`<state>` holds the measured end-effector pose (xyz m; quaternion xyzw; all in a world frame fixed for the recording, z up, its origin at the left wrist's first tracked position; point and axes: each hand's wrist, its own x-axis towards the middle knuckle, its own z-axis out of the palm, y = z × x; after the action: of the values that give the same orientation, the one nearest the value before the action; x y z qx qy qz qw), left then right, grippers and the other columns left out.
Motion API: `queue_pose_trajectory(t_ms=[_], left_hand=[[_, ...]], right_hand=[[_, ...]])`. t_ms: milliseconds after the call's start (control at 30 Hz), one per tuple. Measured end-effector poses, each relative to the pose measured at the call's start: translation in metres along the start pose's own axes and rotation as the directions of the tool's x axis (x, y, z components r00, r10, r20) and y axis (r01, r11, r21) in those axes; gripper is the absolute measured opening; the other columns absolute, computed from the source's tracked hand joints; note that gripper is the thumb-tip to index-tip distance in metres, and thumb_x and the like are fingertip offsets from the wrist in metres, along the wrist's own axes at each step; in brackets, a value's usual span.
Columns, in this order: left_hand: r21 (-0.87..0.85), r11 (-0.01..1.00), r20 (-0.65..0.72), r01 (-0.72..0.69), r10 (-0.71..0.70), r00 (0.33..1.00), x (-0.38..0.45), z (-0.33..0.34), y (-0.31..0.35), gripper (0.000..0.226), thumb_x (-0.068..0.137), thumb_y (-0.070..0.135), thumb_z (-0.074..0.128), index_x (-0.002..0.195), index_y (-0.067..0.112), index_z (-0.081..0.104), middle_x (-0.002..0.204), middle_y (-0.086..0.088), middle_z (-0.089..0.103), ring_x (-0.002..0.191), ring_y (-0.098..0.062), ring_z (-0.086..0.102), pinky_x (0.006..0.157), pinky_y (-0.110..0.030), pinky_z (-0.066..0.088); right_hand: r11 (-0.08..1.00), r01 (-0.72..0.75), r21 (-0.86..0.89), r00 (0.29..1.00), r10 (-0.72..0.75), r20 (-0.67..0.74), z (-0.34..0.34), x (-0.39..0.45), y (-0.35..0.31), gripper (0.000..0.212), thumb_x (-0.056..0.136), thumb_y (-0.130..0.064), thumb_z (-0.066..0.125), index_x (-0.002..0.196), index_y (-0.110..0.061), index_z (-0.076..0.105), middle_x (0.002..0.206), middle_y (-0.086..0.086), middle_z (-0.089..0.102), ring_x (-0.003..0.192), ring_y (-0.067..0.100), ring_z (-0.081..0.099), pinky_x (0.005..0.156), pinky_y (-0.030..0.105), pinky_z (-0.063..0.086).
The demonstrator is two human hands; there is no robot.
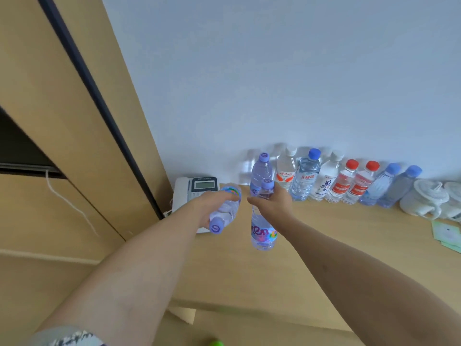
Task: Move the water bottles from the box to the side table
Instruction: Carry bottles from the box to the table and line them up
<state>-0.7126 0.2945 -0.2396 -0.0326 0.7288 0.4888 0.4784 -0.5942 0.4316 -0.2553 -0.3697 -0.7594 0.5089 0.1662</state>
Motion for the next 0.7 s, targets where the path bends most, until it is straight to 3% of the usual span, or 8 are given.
queue_pose_trajectory(t_ms=[100,200,333,433,567,700], left_hand=[[0.020,0.999,0.055,0.036,-0.037,0.998,0.021,-0.003,0.011,0.032,0.094,0.033,0.071,0.117,0.011,0.064,0.101,-0.013,0.062,0.074,-0.025,0.062,0.062,-0.036,0.054],[0.057,0.997,0.070,0.047,-0.051,0.996,0.038,-0.006,0.019,0.024,0.093,0.032,0.069,0.106,0.012,0.063,0.103,-0.012,0.064,0.088,-0.030,0.064,0.086,-0.047,0.060],[-0.088,0.993,0.098,0.082,-0.073,0.992,0.056,-0.004,0.032,0.023,0.093,0.023,0.066,0.112,0.012,0.064,0.107,-0.011,0.063,0.084,-0.023,0.063,0.070,-0.037,0.056],[-0.175,0.980,0.102,0.099,-0.081,0.991,0.071,0.000,0.047,0.023,0.092,0.021,0.067,0.111,0.009,0.063,0.107,-0.014,0.065,0.094,-0.029,0.065,0.081,-0.043,0.058],[-0.297,0.951,0.070,0.085,-0.067,0.995,0.085,0.007,0.071,0.017,0.092,0.018,0.067,0.100,0.004,0.061,0.093,-0.019,0.066,0.089,-0.036,0.068,0.089,-0.052,0.059],[-0.294,0.952,0.070,0.090,-0.073,0.995,0.095,0.014,0.083,0.017,0.093,0.016,0.061,0.101,0.001,0.062,0.107,-0.024,0.066,0.099,-0.043,0.069,0.089,-0.055,0.059]], right_hand=[[0.999,-0.032,-0.018,0.999,0.032,-0.018,0.011,0.019,0.000,0.032,0.073,-0.021,0.083,0.097,-0.011,0.064,0.088,0.006,0.073,0.088,0.026,0.069,0.082,0.041,0.056],[0.999,-0.036,-0.033,0.999,0.036,-0.010,0.016,0.035,0.002,0.031,0.073,-0.021,0.083,0.096,-0.012,0.064,0.087,0.005,0.073,0.087,0.024,0.069,0.082,0.041,0.055],[0.998,-0.048,-0.027,0.999,0.048,0.016,0.022,0.057,0.006,0.031,0.073,-0.022,0.084,0.092,-0.012,0.062,0.084,0.005,0.072,0.084,0.023,0.069,0.080,0.041,0.055],[0.998,-0.056,-0.014,0.998,0.057,0.028,0.024,0.073,0.010,0.032,0.071,-0.023,0.085,0.091,-0.011,0.063,0.078,0.000,0.070,0.075,0.015,0.066,0.075,0.036,0.054],[0.999,-0.047,-0.004,0.998,0.047,0.030,0.025,0.090,0.015,0.033,0.069,-0.022,0.086,0.087,-0.011,0.062,0.075,0.000,0.069,0.071,0.015,0.063,0.070,0.036,0.053],[0.999,-0.029,-0.029,0.998,0.031,0.062,0.025,0.098,0.021,0.037,0.064,-0.024,0.089,0.082,-0.015,0.058,0.069,-0.004,0.064,0.067,0.015,0.059,0.070,0.038,0.053]])
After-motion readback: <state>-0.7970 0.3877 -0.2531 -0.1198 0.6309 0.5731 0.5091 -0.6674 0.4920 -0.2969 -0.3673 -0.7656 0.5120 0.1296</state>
